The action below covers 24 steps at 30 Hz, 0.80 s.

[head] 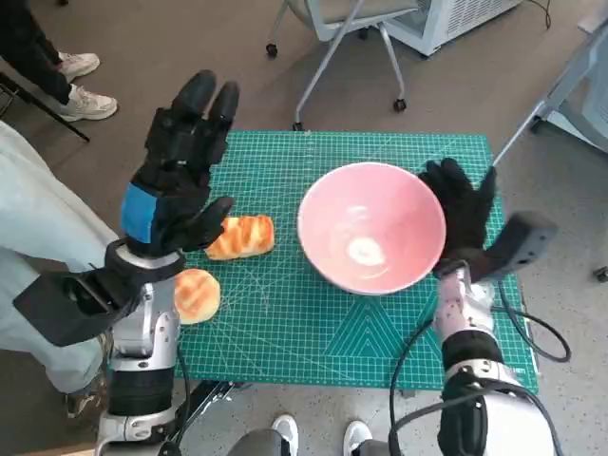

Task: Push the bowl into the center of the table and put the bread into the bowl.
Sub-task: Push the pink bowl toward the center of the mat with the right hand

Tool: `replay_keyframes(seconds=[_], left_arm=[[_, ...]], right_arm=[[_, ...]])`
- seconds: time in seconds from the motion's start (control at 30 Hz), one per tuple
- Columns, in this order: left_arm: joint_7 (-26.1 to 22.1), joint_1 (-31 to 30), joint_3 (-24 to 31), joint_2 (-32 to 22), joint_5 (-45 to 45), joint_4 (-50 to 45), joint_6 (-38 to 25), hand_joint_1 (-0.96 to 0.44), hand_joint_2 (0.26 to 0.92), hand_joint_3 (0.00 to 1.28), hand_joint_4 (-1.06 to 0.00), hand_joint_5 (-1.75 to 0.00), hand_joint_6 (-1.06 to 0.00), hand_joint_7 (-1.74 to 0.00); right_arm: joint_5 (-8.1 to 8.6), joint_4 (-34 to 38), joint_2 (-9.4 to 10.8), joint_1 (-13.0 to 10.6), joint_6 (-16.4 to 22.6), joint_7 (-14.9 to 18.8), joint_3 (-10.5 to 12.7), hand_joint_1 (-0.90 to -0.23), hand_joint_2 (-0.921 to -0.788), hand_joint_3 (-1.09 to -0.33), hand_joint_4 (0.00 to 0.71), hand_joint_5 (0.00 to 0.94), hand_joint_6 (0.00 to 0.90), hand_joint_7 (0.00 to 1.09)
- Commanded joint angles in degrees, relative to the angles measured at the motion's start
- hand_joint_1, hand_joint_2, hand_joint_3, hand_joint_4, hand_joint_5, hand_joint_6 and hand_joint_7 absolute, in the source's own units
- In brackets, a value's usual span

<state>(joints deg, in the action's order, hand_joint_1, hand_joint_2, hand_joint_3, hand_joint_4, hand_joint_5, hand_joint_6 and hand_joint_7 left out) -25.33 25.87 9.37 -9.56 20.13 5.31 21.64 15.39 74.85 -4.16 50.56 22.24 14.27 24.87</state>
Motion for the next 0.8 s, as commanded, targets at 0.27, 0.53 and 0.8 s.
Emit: replay_keyframes(seconds=[0.27, 0.53, 0.8], left_arm=[[1.33, -1.74, -0.33, -0.25, -0.53, -2.04, -0.66, -0.63, 0.921, 0.39, -0.11, 0.0, -0.01, -0.33], [1.53, -1.95, -0.56, -0.16, -0.33, -2.42, -1.47, -0.62, 0.921, 0.39, -0.11, 0.0, -0.02, -0.34], [1.66, -2.1, -1.1, 0.21, -0.77, -2.21, -0.98, -0.61, 0.921, 0.4, -0.11, 0.0, -0.03, -0.35]], right_arm=[[-1.08, 1.3, 2.61, 1.19, -1.99, -1.13, -0.83, -0.612, -0.921, -0.875, 0.14, 0.0, 0.21, 0.15], [-1.03, 1.36, 3.11, 2.23, -3.65, -1.41, -0.74, -0.608, -0.921, -0.872, 0.156, 0.007, 0.23, 0.15], [-2.69, 0.93, 1.84, 3.01, -3.56, -1.41, -2.08, -0.616, -0.921, -0.835, 0.171, 0.009, 0.258, 0.15]])
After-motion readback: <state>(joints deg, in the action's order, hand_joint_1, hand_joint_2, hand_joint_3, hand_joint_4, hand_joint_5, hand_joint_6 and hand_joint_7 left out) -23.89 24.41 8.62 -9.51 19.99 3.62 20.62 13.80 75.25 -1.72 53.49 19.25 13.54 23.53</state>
